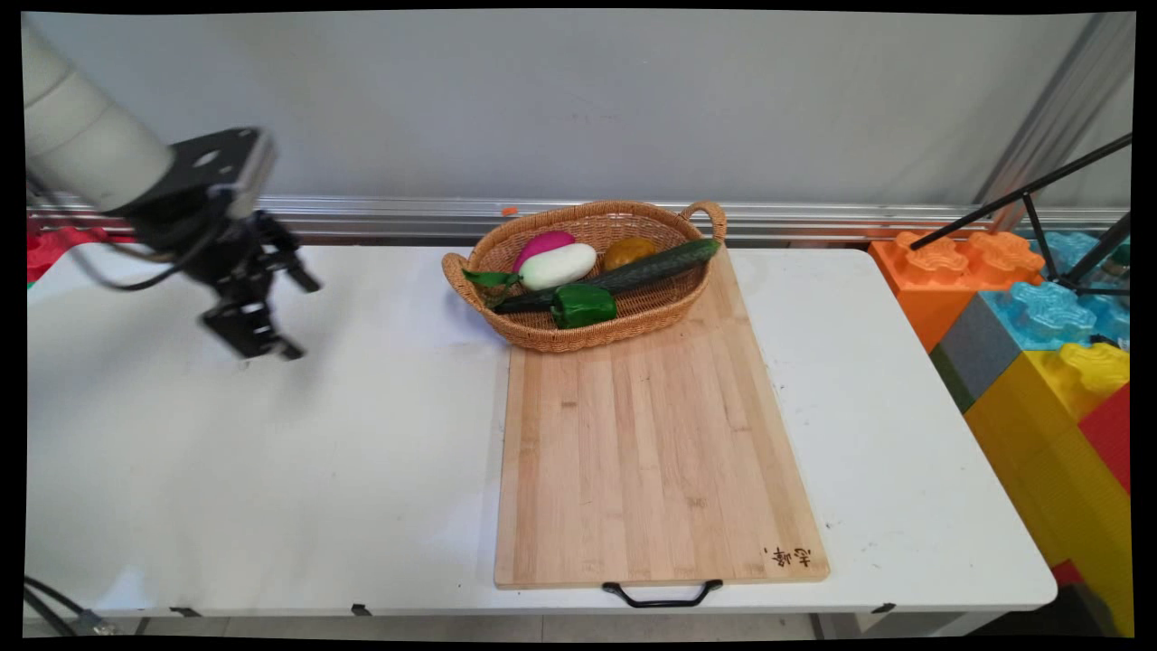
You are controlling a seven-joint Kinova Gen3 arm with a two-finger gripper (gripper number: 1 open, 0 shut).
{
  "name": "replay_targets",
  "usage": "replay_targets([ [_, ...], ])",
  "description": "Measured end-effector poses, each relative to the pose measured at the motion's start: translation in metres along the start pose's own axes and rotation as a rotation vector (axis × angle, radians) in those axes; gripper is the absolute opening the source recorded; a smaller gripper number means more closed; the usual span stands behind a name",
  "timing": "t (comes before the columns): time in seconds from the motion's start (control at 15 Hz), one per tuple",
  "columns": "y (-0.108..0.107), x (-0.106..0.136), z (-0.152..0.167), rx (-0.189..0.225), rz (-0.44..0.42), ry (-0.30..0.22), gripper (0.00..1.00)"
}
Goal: Pick up the potato from the vegetable basket
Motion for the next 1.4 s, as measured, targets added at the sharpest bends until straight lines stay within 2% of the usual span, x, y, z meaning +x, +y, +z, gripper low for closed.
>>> replay_targets([
  [0.4,-0.025,0.093,0.023,0.090,-0.074,0.133,1.00],
  [0.73,-0.045,0.161,0.053,0.158,-0.121,0.217,1.00],
  [0.93,-0.055,0.190,0.071,0.187,-0.134,0.244,1.00],
  [1.13,-0.071,0.223,0.098,0.240,-0.158,0.270,1.00],
  [1.4,-0.088,0.249,0.128,0.285,-0.231,0.275,1.00],
])
